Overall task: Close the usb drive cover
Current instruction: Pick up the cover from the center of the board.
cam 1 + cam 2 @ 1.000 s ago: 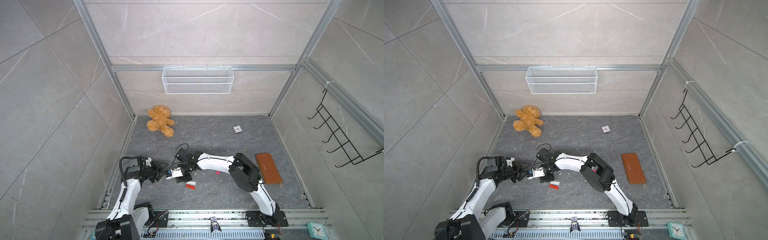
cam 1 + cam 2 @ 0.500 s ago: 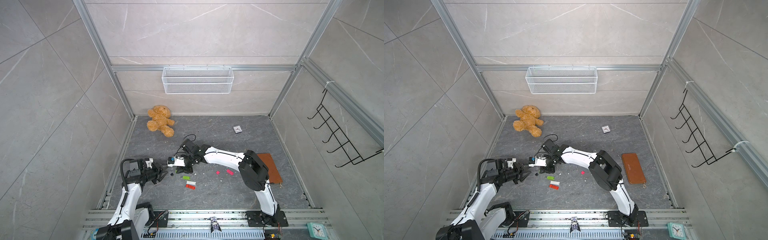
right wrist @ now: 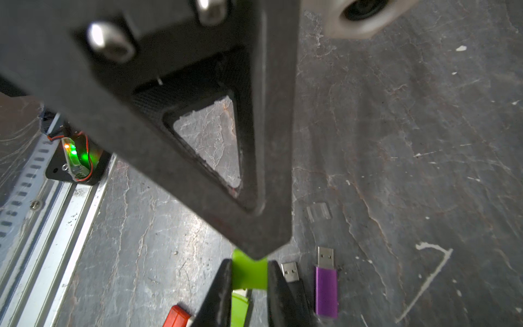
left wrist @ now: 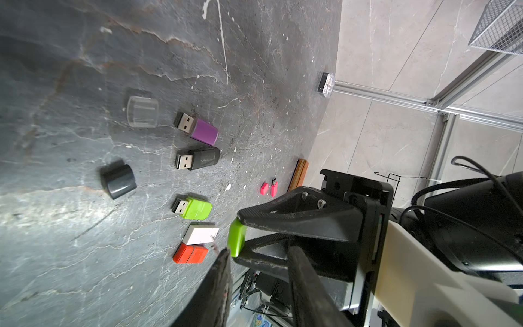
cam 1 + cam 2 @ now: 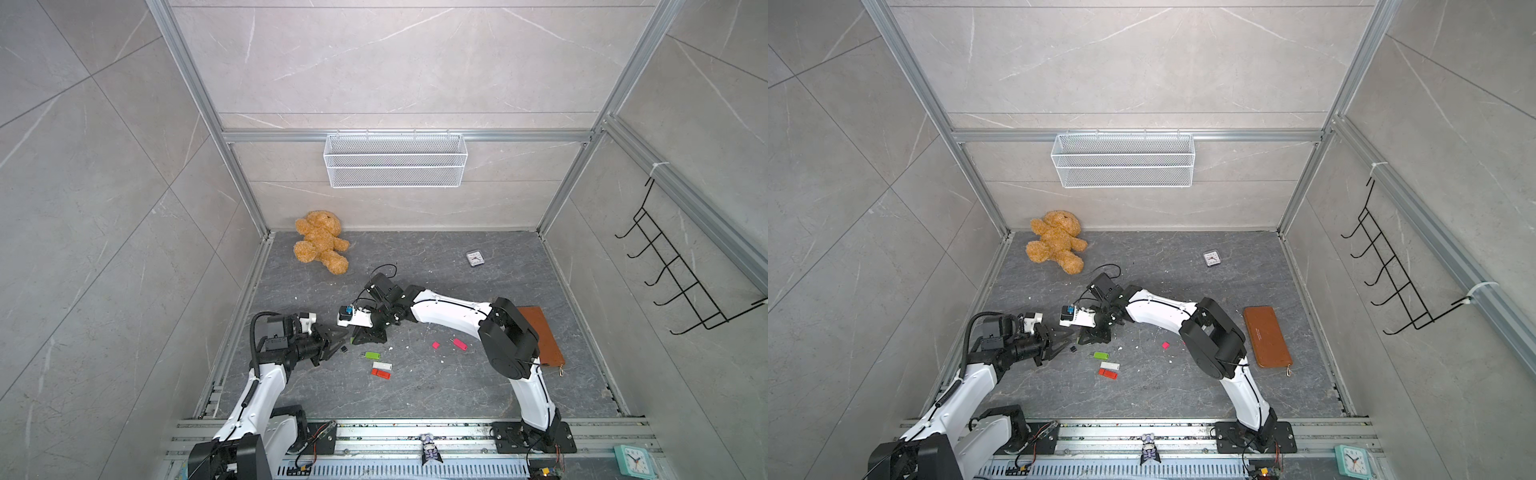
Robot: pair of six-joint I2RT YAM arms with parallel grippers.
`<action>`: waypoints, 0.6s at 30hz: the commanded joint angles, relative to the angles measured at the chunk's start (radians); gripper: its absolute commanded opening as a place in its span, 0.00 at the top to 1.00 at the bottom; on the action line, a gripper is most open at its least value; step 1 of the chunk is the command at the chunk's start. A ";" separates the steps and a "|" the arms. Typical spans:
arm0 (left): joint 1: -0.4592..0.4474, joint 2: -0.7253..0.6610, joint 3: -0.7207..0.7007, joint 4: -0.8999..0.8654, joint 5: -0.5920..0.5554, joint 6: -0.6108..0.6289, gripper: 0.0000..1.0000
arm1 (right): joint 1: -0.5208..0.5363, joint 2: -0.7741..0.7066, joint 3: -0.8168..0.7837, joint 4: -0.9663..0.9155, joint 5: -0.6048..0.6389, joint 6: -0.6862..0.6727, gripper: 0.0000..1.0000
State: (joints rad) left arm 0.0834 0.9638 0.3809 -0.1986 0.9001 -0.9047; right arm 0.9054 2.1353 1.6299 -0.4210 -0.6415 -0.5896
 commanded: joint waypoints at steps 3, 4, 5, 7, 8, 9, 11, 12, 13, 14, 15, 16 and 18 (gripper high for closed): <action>-0.017 0.008 -0.005 0.031 0.016 -0.003 0.64 | -0.006 -0.044 0.016 0.015 -0.050 0.038 0.78; -0.020 0.008 -0.005 0.031 0.015 -0.003 0.64 | -0.006 -0.045 0.016 0.017 -0.053 0.042 0.78; -0.023 0.009 -0.005 0.031 0.014 -0.004 0.65 | -0.008 -0.046 0.016 0.022 -0.058 0.044 0.78; -0.030 0.010 -0.005 0.031 0.013 -0.003 0.66 | -0.009 -0.049 0.013 0.034 -0.062 0.054 0.78; -0.035 0.009 -0.008 0.031 0.011 -0.003 0.67 | -0.009 -0.049 0.013 0.037 -0.067 0.057 0.78; -0.036 0.009 -0.009 0.031 0.008 -0.005 0.67 | -0.010 -0.051 0.012 0.042 -0.069 0.061 0.78; -0.041 0.007 -0.011 0.031 0.001 -0.005 0.68 | -0.011 -0.052 0.010 0.049 -0.072 0.067 0.78; -0.043 0.008 -0.011 0.031 -0.001 -0.005 0.68 | -0.011 -0.054 0.009 0.053 -0.072 0.072 0.78; -0.046 0.008 -0.011 0.032 -0.003 -0.005 0.69 | -0.012 -0.054 0.008 0.057 -0.072 0.075 0.78; -0.048 0.007 -0.011 0.032 -0.004 -0.004 0.69 | -0.013 -0.055 0.007 0.061 -0.072 0.080 0.78; -0.049 0.008 -0.012 0.032 -0.004 -0.003 0.69 | -0.016 -0.055 0.007 0.066 -0.076 0.087 0.78; -0.050 0.007 -0.012 0.031 -0.005 -0.002 0.70 | -0.017 -0.057 0.004 0.072 -0.081 0.093 0.78; -0.051 0.004 -0.013 0.032 -0.007 -0.005 0.72 | -0.020 -0.058 0.000 0.083 -0.094 0.102 0.78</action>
State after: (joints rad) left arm 0.0387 0.9722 0.3698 -0.1764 0.8913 -0.9081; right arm 0.8948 2.1227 1.6295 -0.3737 -0.7006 -0.5201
